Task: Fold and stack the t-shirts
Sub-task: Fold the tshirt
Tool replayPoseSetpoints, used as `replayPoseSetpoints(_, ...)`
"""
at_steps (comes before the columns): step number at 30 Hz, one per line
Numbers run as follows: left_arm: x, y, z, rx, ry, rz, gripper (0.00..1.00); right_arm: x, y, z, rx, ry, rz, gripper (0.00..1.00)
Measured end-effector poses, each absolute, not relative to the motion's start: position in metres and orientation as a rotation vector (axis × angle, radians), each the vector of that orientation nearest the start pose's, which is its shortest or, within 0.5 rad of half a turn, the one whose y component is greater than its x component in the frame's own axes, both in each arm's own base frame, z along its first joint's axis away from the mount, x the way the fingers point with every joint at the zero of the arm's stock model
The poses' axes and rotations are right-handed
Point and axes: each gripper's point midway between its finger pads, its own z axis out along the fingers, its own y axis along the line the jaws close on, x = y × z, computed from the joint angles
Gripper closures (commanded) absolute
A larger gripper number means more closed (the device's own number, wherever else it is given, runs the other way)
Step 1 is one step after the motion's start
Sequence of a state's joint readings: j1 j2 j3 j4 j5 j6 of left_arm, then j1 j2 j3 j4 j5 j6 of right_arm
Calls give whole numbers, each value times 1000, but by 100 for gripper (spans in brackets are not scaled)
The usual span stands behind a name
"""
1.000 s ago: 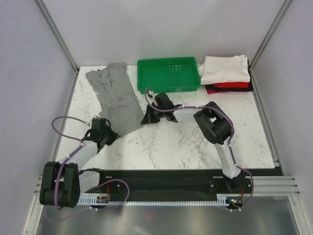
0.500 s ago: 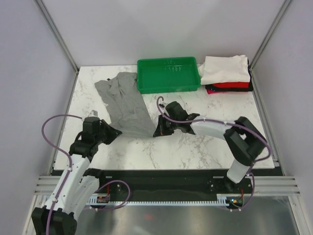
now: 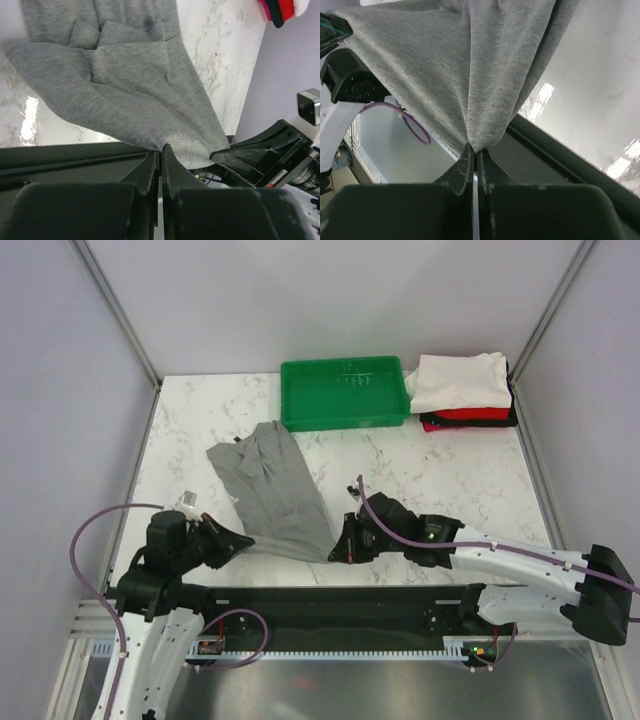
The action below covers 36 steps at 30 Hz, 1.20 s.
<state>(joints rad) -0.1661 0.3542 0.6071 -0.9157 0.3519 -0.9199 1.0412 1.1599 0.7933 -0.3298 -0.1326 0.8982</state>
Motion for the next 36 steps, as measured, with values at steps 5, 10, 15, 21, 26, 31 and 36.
replayPoseSetpoints(5,114,-120,185,-651,2255,-1031,98,78,314,150,-217,2563,1068,100)
replayPoseSetpoints(10,97,-120,206,-629,2235,-1056,98,65,316,166,-176,2561,975,100)
replayPoseSetpoints(15,104,-110,222,-652,2190,-987,98,106,333,218,-117,2450,842,100)
replayPoseSetpoints(21,136,-102,227,-703,2197,-879,98,187,332,239,-65,2384,632,100)
replayPoseSetpoints(26,168,-101,224,-733,2208,-833,98,244,330,230,-74,2405,507,100)
replayPoseSetpoints(31,197,-102,218,-755,2223,-797,98,280,336,212,-120,2447,446,100)
replayPoseSetpoints(36,225,-98,205,-795,2256,-754,98,301,336,195,-154,2500,422,100)
